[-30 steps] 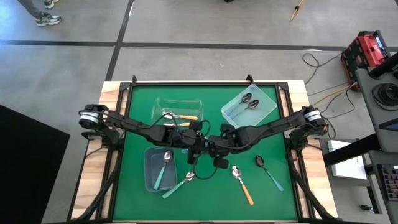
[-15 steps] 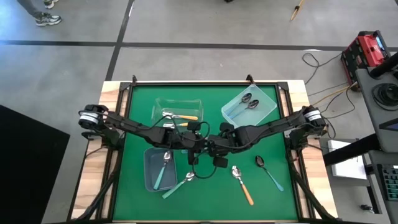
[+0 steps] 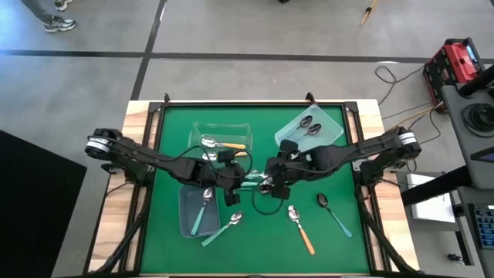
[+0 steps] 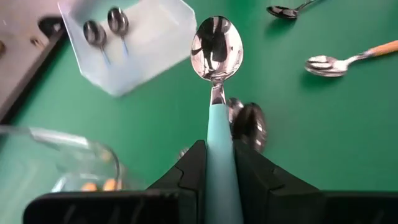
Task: Sort silverware by color (type)
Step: Put the light blue spoon into the gray bin
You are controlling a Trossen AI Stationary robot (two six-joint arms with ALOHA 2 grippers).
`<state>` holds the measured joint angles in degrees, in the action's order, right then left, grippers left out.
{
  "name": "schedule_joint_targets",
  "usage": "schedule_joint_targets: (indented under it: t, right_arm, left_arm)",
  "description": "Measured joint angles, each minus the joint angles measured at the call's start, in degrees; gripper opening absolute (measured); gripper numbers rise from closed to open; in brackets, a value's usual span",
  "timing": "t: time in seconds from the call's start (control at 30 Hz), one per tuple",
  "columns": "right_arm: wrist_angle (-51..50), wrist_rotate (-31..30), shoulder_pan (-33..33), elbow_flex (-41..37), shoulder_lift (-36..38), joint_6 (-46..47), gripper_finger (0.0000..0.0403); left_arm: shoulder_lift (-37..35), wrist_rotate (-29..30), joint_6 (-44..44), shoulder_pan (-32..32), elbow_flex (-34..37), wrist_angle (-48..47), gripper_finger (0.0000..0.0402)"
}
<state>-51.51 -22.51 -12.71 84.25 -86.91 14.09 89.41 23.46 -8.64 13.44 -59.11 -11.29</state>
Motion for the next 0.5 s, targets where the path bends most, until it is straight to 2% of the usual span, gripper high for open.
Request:
schedule_joint_targets:
  t: [0.13,0.27,0.5]
  right_arm:
    - [0.6,-4.4,0.0,0.0,2.9,-2.8,0.0181]
    - [1.9,-6.7,0.0,0.0,5.0,-5.5,0.0180]
    - [4.3,-6.7,1.1,0.0,5.4,-9.4,0.0178]
  left_arm:
    - [-3.8,0.1,-9.2,3.3,0.0,-7.1,0.0043]
    - [-7.1,0.1,-22.3,7.0,-1.4,-16.3,0.0043]
    - [-7.3,0.0,-45.2,14.2,-9.8,-33.6,0.0043]
